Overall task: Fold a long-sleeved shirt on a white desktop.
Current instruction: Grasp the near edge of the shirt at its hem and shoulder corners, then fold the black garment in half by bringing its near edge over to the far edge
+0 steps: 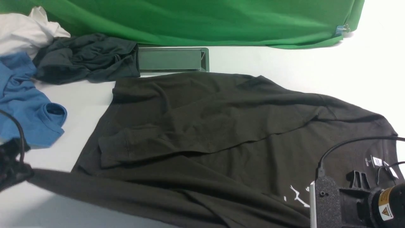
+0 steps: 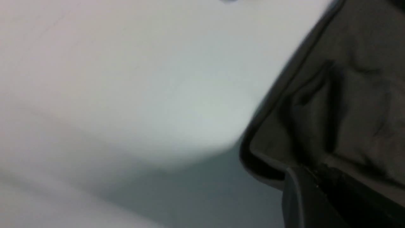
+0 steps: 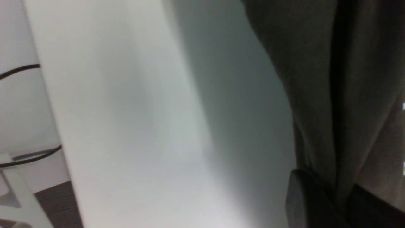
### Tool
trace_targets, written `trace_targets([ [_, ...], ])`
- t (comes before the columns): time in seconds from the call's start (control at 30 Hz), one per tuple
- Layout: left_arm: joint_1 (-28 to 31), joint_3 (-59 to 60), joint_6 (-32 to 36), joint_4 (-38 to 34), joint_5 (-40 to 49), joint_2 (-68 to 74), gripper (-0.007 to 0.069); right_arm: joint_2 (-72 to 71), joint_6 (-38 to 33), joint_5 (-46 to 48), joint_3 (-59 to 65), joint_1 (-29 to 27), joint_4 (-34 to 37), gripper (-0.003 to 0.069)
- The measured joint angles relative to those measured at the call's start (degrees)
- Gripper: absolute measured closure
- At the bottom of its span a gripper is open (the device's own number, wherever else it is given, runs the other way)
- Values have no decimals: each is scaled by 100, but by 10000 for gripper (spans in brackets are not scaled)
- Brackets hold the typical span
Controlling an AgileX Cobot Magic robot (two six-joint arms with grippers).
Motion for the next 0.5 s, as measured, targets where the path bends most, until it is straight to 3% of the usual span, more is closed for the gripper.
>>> trace_targets([
  [0.2, 0, 25, 204, -357, -212, 40, 586, 11, 86, 121, -242, -7, -1, 603],
  [0.4, -41, -497, 1742, -2204, -287, 818, 586, 370, 239, 547, -1065, -468, -1, 603],
  [0.5, -322, -928, 2142, -2577, -350, 1366, 586, 729, 257, 586, -1480, -816, -6, 603],
])
